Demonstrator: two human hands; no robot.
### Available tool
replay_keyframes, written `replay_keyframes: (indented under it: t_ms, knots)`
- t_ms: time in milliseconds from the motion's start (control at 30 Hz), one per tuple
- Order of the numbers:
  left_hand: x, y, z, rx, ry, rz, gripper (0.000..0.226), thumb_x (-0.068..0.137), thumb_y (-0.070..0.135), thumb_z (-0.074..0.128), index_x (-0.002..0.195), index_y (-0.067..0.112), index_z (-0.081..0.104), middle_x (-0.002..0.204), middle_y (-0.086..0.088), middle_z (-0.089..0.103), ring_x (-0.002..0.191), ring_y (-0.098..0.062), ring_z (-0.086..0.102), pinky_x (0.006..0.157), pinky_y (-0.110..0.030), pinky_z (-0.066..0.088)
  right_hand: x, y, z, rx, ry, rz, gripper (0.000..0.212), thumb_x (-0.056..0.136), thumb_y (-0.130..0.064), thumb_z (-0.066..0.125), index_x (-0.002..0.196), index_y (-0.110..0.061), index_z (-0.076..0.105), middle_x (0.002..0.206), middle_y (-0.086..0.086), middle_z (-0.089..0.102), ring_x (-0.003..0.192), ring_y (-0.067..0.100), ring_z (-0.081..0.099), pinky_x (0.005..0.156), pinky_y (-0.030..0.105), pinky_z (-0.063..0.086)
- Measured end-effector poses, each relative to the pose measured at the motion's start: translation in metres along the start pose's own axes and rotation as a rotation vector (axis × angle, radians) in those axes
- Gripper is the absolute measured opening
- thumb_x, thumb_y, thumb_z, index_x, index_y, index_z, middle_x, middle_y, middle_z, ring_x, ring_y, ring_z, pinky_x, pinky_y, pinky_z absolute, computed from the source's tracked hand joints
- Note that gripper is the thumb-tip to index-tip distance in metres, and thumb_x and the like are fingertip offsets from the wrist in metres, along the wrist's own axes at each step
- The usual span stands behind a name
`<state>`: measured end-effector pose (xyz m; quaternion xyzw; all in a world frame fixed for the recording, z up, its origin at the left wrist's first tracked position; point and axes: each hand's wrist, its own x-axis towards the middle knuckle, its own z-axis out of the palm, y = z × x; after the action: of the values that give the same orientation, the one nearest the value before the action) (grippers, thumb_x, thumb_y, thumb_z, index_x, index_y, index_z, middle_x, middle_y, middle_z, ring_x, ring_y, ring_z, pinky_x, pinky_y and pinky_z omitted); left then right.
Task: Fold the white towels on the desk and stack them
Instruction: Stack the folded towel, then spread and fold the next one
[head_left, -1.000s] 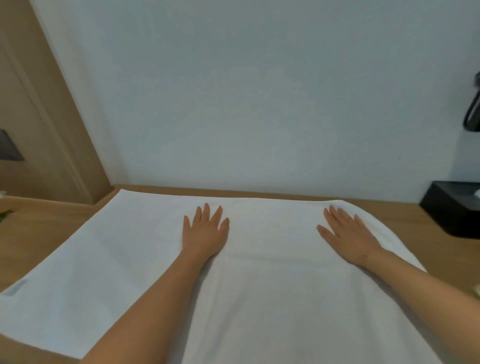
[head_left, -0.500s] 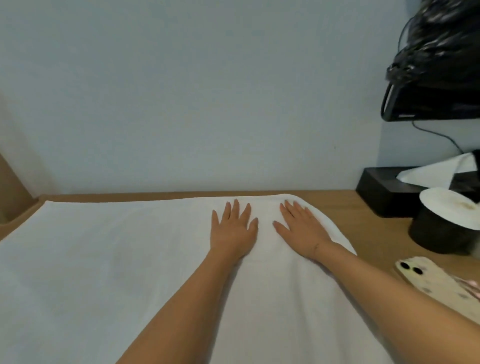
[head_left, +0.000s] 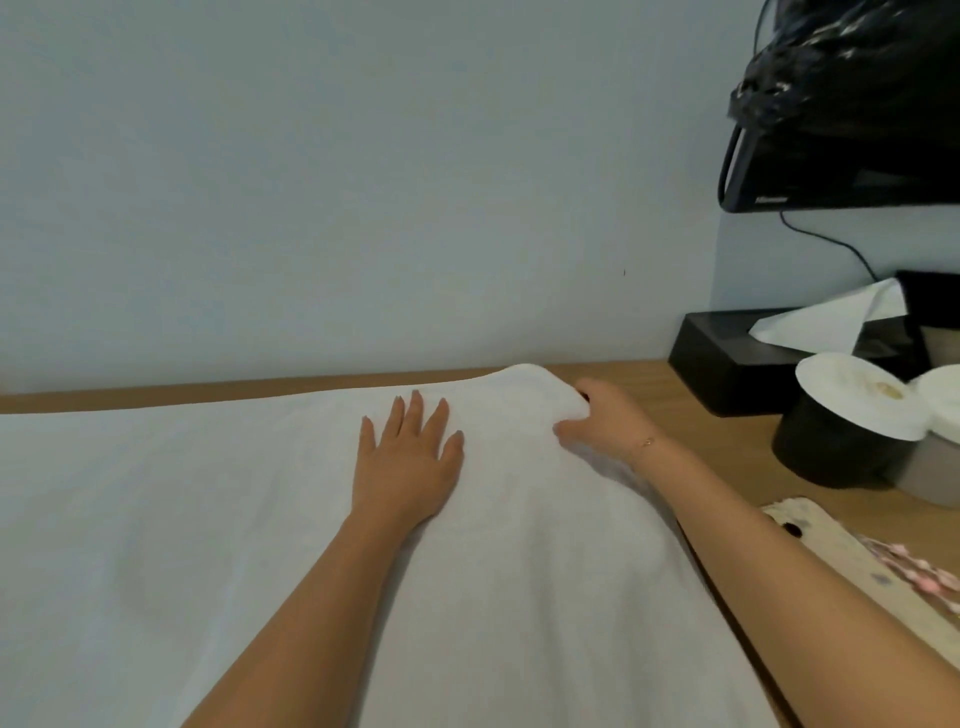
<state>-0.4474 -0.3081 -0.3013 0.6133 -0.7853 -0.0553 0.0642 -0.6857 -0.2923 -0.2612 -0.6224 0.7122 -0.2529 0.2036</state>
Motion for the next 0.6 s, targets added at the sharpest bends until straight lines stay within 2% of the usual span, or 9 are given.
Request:
replay_keyframes:
  t_ms: [100, 133, 200, 300, 367, 433, 467, 533, 600]
  knots:
    - [0.001, -0.002, 0.000, -0.021, 0.009, 0.005, 0.058, 0.102, 0.050, 0.013, 0.157, 0.033, 0.006, 0.165, 0.002, -0.004, 0.151, -0.016, -0.007, 0.121, -0.047, -0.005, -0.025, -0.008, 0.007, -0.215, 0.162, -0.472, 0.019, 0.075, -0.007, 0.062, 0.083, -0.023, 0.056, 0.090, -0.005, 0.053, 0.079, 0.019, 0.051, 0.066, 0.040, 0.046]
    - [0.001, -0.003, 0.000, -0.030, 0.014, 0.007, 0.057, 0.102, 0.050, 0.014, 0.156, 0.033, 0.008, 0.165, 0.002, -0.003, 0.152, -0.016, -0.005, 0.121, -0.047, -0.004, -0.035, -0.008, 0.008, -0.300, 0.150, -0.590, 0.018, 0.076, -0.006, 0.062, 0.087, -0.020, 0.061, 0.093, -0.004, 0.054, 0.081, 0.019, 0.050, 0.065, 0.037, 0.044]
    - [0.002, -0.004, 0.000, -0.045, 0.025, 0.012, 0.055, 0.103, 0.047, 0.017, 0.156, 0.032, 0.012, 0.165, 0.002, 0.001, 0.152, -0.016, -0.003, 0.120, -0.047, -0.003, -0.050, -0.005, 0.008, -0.373, 0.030, -0.674, 0.017, 0.084, -0.017, 0.062, 0.100, -0.021, 0.067, 0.102, -0.007, 0.055, 0.090, 0.014, 0.050, 0.071, 0.027, 0.040]
    - [0.003, -0.005, -0.001, -0.090, 0.035, 0.012, 0.051, 0.104, 0.039, 0.018, 0.155, 0.032, 0.018, 0.165, 0.002, 0.004, 0.152, -0.015, -0.001, 0.121, -0.047, -0.004, -0.063, -0.002, 0.004, -0.109, -0.141, -0.405, 0.028, 0.090, -0.047, 0.055, 0.106, -0.029, 0.070, 0.112, -0.020, 0.052, 0.104, 0.000, 0.050, 0.089, 0.022, 0.043]
    - [0.002, -0.004, -0.002, -0.106, 0.042, 0.010, 0.050, 0.105, 0.035, 0.017, 0.154, 0.031, 0.019, 0.165, 0.002, 0.006, 0.152, -0.015, -0.001, 0.121, -0.047, -0.004, -0.061, -0.005, 0.004, 0.074, -0.133, -0.268, 0.024, 0.091, -0.043, 0.059, 0.095, -0.025, 0.073, 0.113, -0.018, 0.055, 0.104, 0.001, 0.054, 0.093, 0.027, 0.047]
    - [0.001, -0.004, -0.003, -0.111, 0.041, 0.012, 0.050, 0.105, 0.035, 0.017, 0.155, 0.031, 0.019, 0.165, 0.002, 0.006, 0.152, -0.016, -0.001, 0.121, -0.047, -0.004, -0.056, -0.012, 0.006, 0.075, -0.059, -0.246, 0.016, 0.088, -0.033, 0.067, 0.091, -0.018, 0.072, 0.107, -0.010, 0.059, 0.093, 0.004, 0.057, 0.087, 0.026, 0.049]
    - [0.000, -0.004, -0.003, -0.113, 0.039, 0.012, 0.050, 0.105, 0.035, 0.017, 0.155, 0.031, 0.019, 0.165, 0.002, 0.006, 0.152, -0.016, -0.001, 0.121, -0.047, -0.004, -0.054, -0.016, 0.007, 0.065, -0.044, -0.238, 0.016, 0.086, -0.030, 0.071, 0.094, -0.016, 0.069, 0.103, -0.007, 0.060, 0.086, 0.003, 0.056, 0.081, 0.021, 0.049]
    - [0.000, -0.004, -0.004, -0.117, 0.037, 0.012, 0.050, 0.105, 0.036, 0.017, 0.155, 0.030, 0.020, 0.165, 0.002, 0.006, 0.152, -0.016, -0.001, 0.122, -0.047, -0.004, -0.047, -0.021, 0.009, 0.079, -0.081, -0.173, 0.033, 0.080, -0.028, 0.078, 0.107, -0.018, 0.062, 0.099, -0.005, 0.058, 0.079, 0.001, 0.051, 0.072, 0.014, 0.043]
    - [0.000, -0.004, -0.004, -0.120, 0.039, 0.015, 0.050, 0.105, 0.036, 0.018, 0.154, 0.030, 0.020, 0.165, 0.001, 0.006, 0.152, -0.016, -0.001, 0.121, -0.048, -0.004, -0.040, -0.024, 0.011, 0.089, -0.146, -0.091, 0.039, 0.077, -0.027, 0.080, 0.110, -0.020, 0.060, 0.088, -0.005, 0.055, 0.073, 0.004, 0.049, 0.065, 0.017, 0.040]
